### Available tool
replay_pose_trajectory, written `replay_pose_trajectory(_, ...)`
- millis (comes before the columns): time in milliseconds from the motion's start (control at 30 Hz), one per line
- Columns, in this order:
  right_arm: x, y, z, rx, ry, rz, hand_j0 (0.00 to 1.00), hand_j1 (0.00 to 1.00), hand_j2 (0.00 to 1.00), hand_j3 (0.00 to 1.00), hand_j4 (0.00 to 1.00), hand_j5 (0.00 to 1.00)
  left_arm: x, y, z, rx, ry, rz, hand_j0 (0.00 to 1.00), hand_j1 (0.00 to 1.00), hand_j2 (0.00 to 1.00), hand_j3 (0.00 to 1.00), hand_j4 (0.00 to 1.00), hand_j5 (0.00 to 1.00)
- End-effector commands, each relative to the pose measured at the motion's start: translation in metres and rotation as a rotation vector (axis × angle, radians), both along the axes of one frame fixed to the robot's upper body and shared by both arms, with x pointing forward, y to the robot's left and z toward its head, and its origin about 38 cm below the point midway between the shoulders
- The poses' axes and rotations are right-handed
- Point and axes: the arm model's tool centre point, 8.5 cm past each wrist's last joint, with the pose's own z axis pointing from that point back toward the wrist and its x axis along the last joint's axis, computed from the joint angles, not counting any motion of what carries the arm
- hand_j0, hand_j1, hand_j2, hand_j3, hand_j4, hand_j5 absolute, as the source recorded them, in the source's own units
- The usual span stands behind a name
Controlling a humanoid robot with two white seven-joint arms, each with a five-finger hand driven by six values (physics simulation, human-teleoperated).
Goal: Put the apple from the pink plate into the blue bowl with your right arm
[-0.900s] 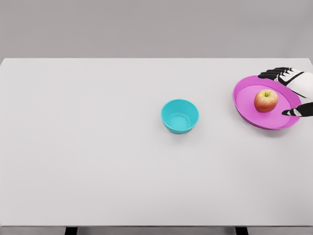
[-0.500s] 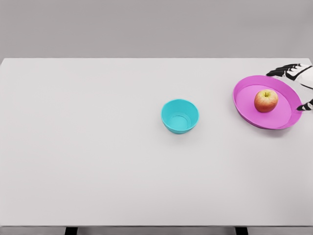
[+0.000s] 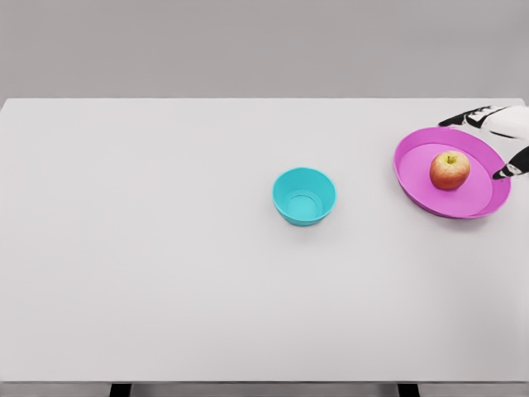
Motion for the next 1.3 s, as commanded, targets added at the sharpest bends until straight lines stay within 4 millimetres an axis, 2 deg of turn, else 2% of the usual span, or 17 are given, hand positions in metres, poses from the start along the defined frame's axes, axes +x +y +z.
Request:
replay_pose_trajectory(0, 0.001, 0.0, -0.011, 0.0, 0.029, -0.008, 1.0, 1.0, 1.0, 1.0, 1.0, 1.0, 0.0, 0.0, 0.0, 0.0, 0.0, 0.0, 1.0, 1.0, 1.0, 1.0, 1.0, 1.0)
replay_pose_trajectory(67, 0.007, 0.0, -0.009, 0.011, 0.021, -0.018, 1.0, 1.0, 1.0, 1.0, 1.0, 1.0, 0.0, 0.0, 0.0, 0.0, 0.0, 0.0, 1.0, 1.0, 1.0, 1.0, 1.0, 1.0)
replay_pose_trajectory(200, 0.01, -0.009, -0.028, 0.001, 0.075, -0.057, 1.0, 1.0, 1.0, 1.0, 1.0, 1.0, 0.0, 0.0, 0.0, 0.0, 0.0, 0.0, 1.0, 1.0, 1.0, 1.0, 1.0, 1.0)
replay_pose_trajectory(367, 0.02, 0.0, -0.052, -0.011, 0.141, -0.058, 1.0, 1.0, 1.0, 1.0, 1.0, 1.0, 0.0, 0.0, 0.0, 0.0, 0.0, 0.0, 1.0, 1.0, 1.0, 1.0, 1.0, 1.0)
replay_pose_trajectory(600, 0.029, -0.006, -0.051, 0.001, 0.142, -0.097, 1.0, 1.0, 1.0, 1.0, 1.0, 1.0, 0.0, 0.0, 0.0, 0.0, 0.0, 0.0, 1.0, 1.0, 1.0, 1.0, 1.0, 1.0)
replay_pose_trajectory(733, 0.033, -0.004, -0.061, 0.003, 0.165, -0.111, 1.0, 1.0, 1.0, 1.0, 1.0, 1.0, 0.0, 0.0, 0.0, 0.0, 0.0, 0.0, 1.0, 1.0, 1.0, 1.0, 1.0, 1.0)
replay_pose_trajectory(800, 0.035, 0.002, -0.066, -0.009, 0.178, -0.095, 1.0, 1.0, 1.0, 1.0, 1.0, 1.0, 0.0, 0.0, 0.0, 0.0, 0.0, 0.0, 1.0, 1.0, 1.0, 1.0, 1.0, 1.0)
replay_pose_trajectory(1167, 0.033, 0.006, -0.073, -0.021, 0.197, -0.085, 1.0, 1.0, 1.0, 1.0, 1.0, 1.0, 0.0, 0.0, 0.0, 0.0, 0.0, 0.0, 1.0, 1.0, 1.0, 1.0, 1.0, 1.0)
replay_pose_trajectory(1267, 0.033, -0.001, -0.077, -0.023, 0.208, -0.108, 1.0, 1.0, 1.0, 1.0, 1.0, 1.0, 0.0, 0.0, 0.0, 0.0, 0.0, 0.0, 1.0, 1.0, 1.0, 1.0, 1.0, 1.0)
